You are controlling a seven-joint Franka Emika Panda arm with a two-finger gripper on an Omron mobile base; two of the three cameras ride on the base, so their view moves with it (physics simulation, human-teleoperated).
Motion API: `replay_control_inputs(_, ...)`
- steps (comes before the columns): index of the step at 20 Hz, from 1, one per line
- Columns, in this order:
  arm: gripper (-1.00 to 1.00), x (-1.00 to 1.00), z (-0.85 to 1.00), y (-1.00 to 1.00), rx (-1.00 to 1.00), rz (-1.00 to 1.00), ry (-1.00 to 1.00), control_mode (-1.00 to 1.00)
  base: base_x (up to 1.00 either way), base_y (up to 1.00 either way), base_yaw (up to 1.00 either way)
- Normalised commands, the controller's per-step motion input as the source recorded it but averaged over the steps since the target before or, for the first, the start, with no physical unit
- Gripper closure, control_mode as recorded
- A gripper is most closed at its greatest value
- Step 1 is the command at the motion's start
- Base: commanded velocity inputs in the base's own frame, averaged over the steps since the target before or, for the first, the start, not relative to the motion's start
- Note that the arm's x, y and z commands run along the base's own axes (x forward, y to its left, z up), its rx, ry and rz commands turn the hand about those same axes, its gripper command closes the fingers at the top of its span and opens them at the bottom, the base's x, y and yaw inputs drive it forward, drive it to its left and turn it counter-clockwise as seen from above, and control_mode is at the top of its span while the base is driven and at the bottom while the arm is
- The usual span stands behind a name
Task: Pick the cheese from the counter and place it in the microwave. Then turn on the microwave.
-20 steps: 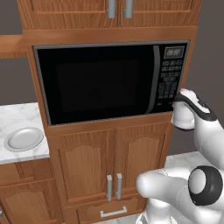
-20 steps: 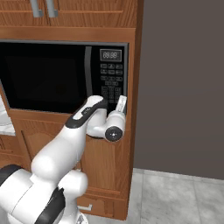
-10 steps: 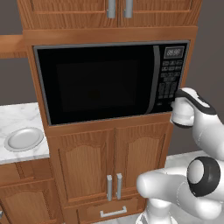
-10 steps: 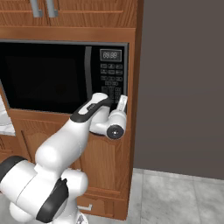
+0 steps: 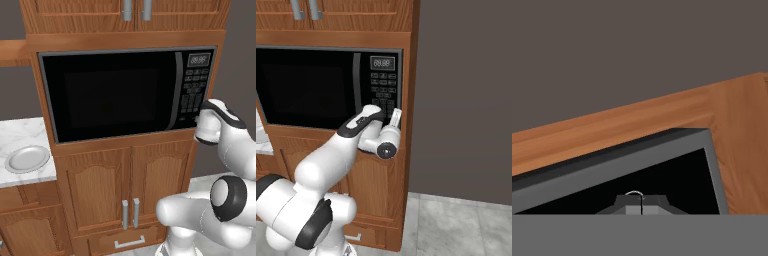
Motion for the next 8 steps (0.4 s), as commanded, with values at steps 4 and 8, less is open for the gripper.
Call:
replay_control_inputs(4, 1.00, 0.16, -0.04, -0.05, 0.00, 0.00, 0.01, -1.00, 0.00, 0.00, 0.00)
replay_control_inputs(8, 1.00, 0.15, -0.05, -0.05, 0.00, 0.00, 0.00, -1.00, 0.00, 0.00, 0.00)
